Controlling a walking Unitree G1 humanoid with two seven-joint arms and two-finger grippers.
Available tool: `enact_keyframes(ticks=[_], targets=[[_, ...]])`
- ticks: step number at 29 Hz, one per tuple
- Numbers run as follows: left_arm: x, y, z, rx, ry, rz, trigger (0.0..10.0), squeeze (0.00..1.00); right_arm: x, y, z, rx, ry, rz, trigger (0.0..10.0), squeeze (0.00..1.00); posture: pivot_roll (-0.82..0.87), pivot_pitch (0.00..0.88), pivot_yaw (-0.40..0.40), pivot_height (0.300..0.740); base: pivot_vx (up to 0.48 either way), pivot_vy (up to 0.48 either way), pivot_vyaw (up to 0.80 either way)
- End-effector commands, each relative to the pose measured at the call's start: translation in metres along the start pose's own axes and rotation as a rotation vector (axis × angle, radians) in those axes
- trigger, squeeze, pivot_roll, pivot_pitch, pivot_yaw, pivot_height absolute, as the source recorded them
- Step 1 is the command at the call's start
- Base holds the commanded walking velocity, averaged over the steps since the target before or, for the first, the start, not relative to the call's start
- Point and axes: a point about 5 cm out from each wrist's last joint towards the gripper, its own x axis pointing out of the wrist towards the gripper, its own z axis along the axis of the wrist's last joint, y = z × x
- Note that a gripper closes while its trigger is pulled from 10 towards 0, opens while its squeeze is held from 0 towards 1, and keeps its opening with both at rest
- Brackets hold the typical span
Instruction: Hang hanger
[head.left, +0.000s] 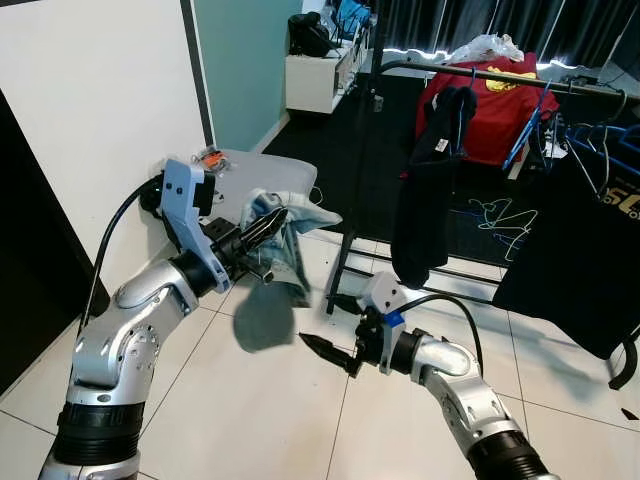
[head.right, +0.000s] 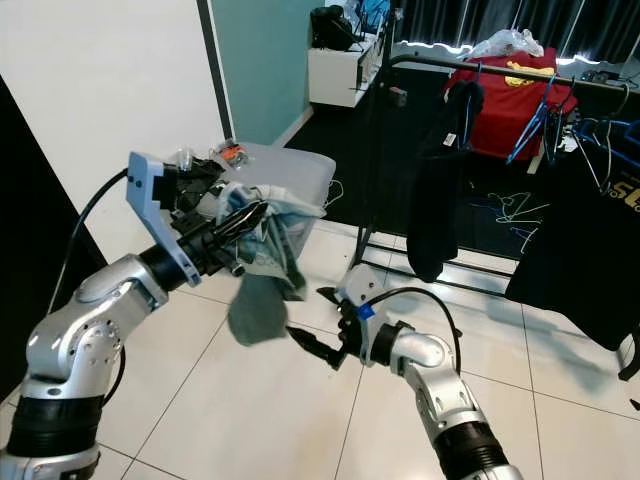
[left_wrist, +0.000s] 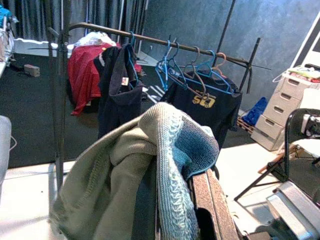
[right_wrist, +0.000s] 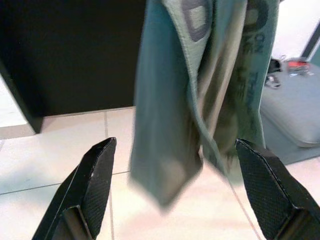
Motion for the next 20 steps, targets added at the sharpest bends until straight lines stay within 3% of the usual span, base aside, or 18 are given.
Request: enact_keyframes(ticks=[1,4,6,12,20], targets=[[0.004,-0.008,0.005,-0.008,-0.017,-0.05,10.0,0.0,0.005,-0.002,0.002,0.007,-0.025,-0.009,10.0,0.0,0.05,0.008,-0.008,0.74,0.0,0.0,0.0],[0.004,-0.008,0.005,-0.008,-0.017,-0.05,10.0,0.0,0.005,-0.002,0.002,0.007,-0.025,-0.009,10.0,0.0,0.05,0.008,-0.008,0.74,0.0,0.0,0.0],[0.005,-0.01,0.006,-0.008,-0.013,-0.065,10.0,0.0,0.019,-0.001,0.003,-0.022,-0.04,-0.025,10.0,0.0,0.06,0.003,-0.007,0.74,0.0,0.0,0.0],[0.005,-0.012,0.007,-0.008,-0.006,-0.074,10.0,0.0,0.032,-0.003,0.008,-0.058,-0.069,-0.07,10.0,0.0,0.06,0.0,-0.005,0.74,0.0,0.0,0.0],[0.005,-0.014,0.009,-0.012,-0.001,-0.091,10.0,0.0,0.04,-0.001,0.007,-0.065,-0.065,-0.066,10.0,0.0,0.07,0.0,-0.001,0.74,0.0,0.0,0.0]])
